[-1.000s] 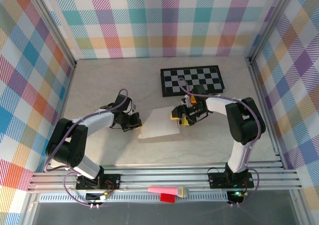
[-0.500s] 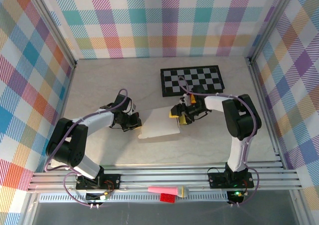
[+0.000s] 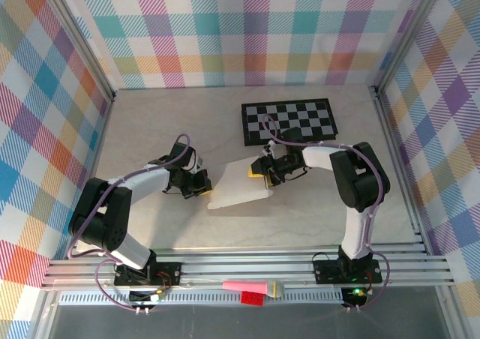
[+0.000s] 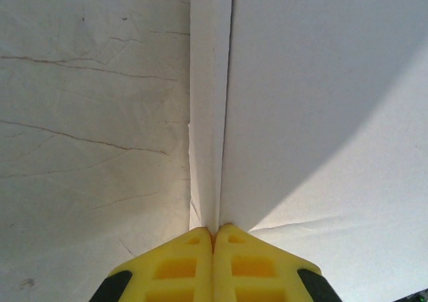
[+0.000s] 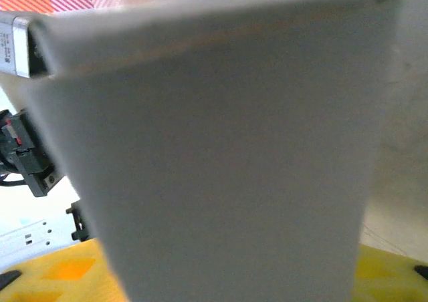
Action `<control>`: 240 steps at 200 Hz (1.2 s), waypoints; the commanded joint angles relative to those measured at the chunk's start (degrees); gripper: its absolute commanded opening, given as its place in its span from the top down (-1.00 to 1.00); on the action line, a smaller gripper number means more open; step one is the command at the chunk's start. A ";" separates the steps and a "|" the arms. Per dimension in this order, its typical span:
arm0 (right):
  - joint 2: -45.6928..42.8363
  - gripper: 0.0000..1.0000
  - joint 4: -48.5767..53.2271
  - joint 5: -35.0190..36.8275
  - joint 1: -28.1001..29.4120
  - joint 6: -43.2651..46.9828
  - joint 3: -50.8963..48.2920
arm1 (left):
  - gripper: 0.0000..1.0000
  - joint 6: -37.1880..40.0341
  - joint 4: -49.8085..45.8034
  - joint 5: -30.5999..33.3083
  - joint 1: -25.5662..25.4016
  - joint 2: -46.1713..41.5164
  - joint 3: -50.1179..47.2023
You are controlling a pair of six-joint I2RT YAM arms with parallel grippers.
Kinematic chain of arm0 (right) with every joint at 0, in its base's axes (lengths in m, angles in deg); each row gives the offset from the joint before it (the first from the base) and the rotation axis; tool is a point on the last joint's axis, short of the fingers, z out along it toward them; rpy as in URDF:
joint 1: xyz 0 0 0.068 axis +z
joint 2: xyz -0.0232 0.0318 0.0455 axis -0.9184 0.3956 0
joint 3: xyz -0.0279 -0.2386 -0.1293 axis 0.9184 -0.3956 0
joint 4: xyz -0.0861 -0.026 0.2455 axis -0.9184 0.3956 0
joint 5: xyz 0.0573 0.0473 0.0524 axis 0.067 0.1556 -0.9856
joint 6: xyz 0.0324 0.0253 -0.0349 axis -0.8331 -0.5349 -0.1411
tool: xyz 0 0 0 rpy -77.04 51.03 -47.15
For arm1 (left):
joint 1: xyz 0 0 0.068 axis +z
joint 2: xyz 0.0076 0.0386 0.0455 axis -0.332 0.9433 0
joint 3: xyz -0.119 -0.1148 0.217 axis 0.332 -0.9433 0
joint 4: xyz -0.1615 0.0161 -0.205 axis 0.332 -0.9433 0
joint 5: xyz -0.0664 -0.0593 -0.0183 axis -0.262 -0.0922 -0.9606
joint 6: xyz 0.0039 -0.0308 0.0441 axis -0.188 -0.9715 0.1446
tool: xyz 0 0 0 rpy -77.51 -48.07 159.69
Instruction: Fold the paper box
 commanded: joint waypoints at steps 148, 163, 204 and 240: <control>-5.18 0.47 5.99 -1.89 -2.25 -23.06 -0.01 | 0.13 29.63 -6.12 9.81 -11.35 -23.30 7.49; -5.42 0.48 9.44 -2.99 -2.93 -25.25 0.96 | 0.05 35.55 -7.20 9.24 -14.56 -25.50 7.53; -3.05 0.51 20.82 -7.86 -4.00 -30.04 5.02 | -0.62 54.50 -15.18 9.09 -23.85 -24.99 9.29; -3.12 0.50 27.46 -8.31 -4.30 -31.21 6.99 | -0.72 61.67 -13.23 18.61 -27.24 -23.22 9.06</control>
